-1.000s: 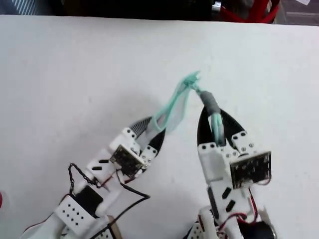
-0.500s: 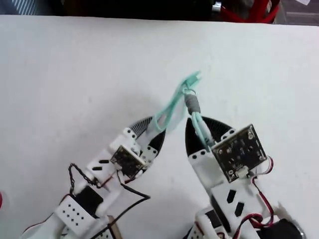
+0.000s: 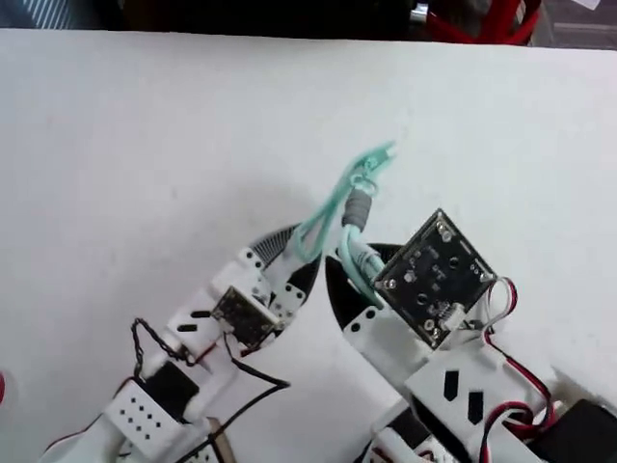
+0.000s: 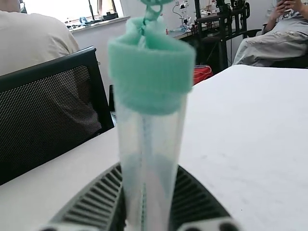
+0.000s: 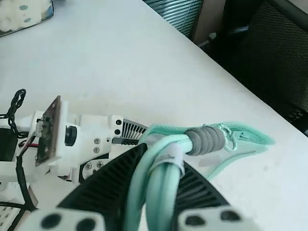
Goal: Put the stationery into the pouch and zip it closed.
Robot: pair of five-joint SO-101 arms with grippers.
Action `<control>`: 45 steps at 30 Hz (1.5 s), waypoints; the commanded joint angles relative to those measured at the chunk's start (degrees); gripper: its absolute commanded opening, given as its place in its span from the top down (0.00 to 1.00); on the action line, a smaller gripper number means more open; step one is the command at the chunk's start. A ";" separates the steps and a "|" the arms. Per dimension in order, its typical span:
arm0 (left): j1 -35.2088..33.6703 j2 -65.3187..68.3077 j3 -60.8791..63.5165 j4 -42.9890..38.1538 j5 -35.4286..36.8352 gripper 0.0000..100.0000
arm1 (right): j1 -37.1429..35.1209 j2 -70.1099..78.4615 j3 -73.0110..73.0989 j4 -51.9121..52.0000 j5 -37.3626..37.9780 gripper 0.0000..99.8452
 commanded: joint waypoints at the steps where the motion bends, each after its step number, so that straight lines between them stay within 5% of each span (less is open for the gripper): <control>1: -2.24 -0.13 -1.85 -1.05 -0.35 0.98 | -4.09 1.89 -2.99 0.13 0.44 0.98; 9: -2.95 3.65 -7.21 0.35 -0.35 0.98 | -10.86 10.68 -3.25 0.04 0.70 0.98; 19: -9.27 44.44 -24.88 -12.40 2.99 0.98 | -16.13 10.15 -7.03 0.31 4.40 0.98; 32: -11.21 44.70 -24.53 -15.38 5.27 0.98 | 1.27 1.54 -5.80 -0.92 15.82 0.98; 39: -9.80 44.26 -24.53 -10.55 5.36 0.98 | 18.59 1.71 16.44 -24.48 15.74 0.98; 45: -7.52 44.26 -22.95 -10.64 5.01 0.98 | 20.62 -6.46 44.40 -52.26 2.29 0.98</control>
